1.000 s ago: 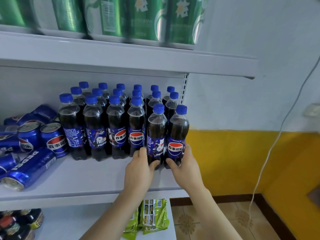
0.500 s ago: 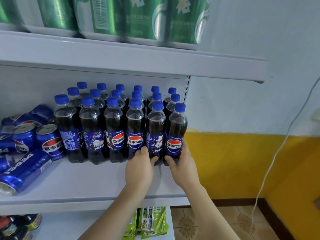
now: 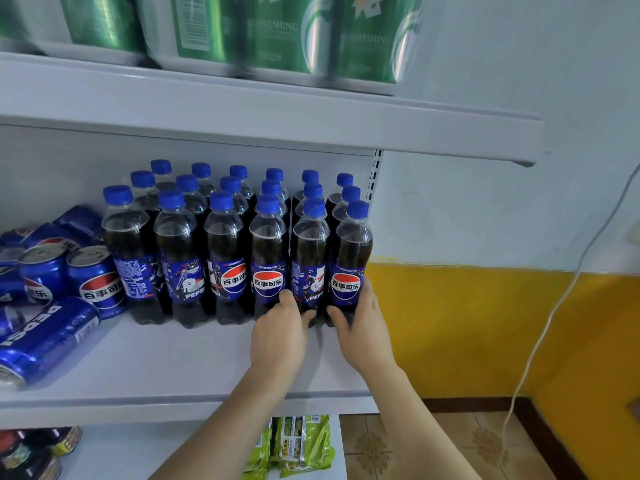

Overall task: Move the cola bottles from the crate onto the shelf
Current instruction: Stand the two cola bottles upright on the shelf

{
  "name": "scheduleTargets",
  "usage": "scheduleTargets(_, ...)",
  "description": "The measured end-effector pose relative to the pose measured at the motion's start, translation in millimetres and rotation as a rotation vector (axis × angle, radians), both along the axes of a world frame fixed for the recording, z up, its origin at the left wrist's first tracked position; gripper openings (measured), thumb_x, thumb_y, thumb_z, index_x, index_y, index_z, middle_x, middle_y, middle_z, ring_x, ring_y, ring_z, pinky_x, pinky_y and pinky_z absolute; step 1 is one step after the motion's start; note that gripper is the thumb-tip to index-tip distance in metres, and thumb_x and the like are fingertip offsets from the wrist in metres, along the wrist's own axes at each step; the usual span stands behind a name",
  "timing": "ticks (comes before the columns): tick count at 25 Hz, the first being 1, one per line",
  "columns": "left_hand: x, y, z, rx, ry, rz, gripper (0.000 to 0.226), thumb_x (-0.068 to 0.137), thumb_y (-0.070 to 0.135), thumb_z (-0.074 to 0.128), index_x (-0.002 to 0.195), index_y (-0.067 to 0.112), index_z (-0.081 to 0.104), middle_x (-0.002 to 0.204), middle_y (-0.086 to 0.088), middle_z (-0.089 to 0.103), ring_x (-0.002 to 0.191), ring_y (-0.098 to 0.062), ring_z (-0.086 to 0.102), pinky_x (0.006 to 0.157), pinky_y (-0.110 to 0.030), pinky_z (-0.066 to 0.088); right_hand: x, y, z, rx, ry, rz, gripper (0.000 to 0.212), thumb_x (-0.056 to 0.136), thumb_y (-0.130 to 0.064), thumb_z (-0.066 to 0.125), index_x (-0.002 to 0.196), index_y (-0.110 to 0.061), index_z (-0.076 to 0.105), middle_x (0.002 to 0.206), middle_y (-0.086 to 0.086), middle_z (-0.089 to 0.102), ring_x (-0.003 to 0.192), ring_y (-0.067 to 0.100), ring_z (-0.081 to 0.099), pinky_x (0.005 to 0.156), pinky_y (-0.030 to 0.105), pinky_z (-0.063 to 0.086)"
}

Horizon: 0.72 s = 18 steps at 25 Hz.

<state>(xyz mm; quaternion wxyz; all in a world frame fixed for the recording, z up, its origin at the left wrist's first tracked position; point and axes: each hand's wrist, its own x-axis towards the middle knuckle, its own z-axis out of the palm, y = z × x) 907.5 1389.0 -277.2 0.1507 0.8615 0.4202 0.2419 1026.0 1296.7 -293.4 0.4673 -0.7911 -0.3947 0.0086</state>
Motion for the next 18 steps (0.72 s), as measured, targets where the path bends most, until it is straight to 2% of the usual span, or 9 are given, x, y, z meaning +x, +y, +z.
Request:
scheduleTargets(4,-2.5,-0.7,-3.1,-0.008,-0.019,-0.009,0.037,0.1,0.041,0.055,0.115,0.009,0.046,0.094,-0.007,0.07,0.086,-0.029,0.068,0.06,-0.032,0.042,-0.2,1.7,-2.6,0.0,-0.015,-0.008,0.076,0.095,-0.031,0.068,0.155,-0.023,0.022,0.148,0.0,0.045,0.13,0.017,0.05,0.097,0.036,0.054)
scheduleTargets(7,-3.7,-0.3,-6.7,-0.029,-0.042,-0.007,0.034,0.099,0.04,0.057,0.111,0.01,0.047,0.092,-0.006,0.07,0.085,-0.028,0.068,0.059,-0.031,0.04,0.9,2.1,-2.2,-0.006,-0.026,-0.002,0.075,0.095,-0.03,0.068,0.154,-0.022,0.023,0.147,-0.001,0.045,0.129,0.017,0.052,0.095,0.035,0.054)
scheduleTargets(10,-4.0,-0.2,-6.6,-0.06,-0.05,-0.001,0.033,0.099,0.039,0.058,0.11,0.01,0.047,0.094,-0.005,0.07,0.088,-0.028,0.067,0.061,-0.031,0.04,2.9,2.5,-1.7,-0.009,-0.022,0.002,0.074,0.095,-0.029,0.068,0.153,-0.023,0.024,0.147,-0.002,0.046,0.128,0.017,0.053,0.092,0.032,0.054)
scheduleTargets(18,-10.5,-3.7,-4.2,-0.116,-0.105,-0.007,0.029,0.099,0.033,0.057,0.118,0.013,0.048,0.097,0.0,0.069,0.091,-0.024,0.066,0.066,-0.029,0.041,3.9,1.7,-2.7,-0.03,-0.013,0.009,0.078,0.095,-0.035,0.067,0.156,-0.023,0.019,0.15,0.001,0.045,0.131,0.02,0.052,0.094,0.039,0.055)
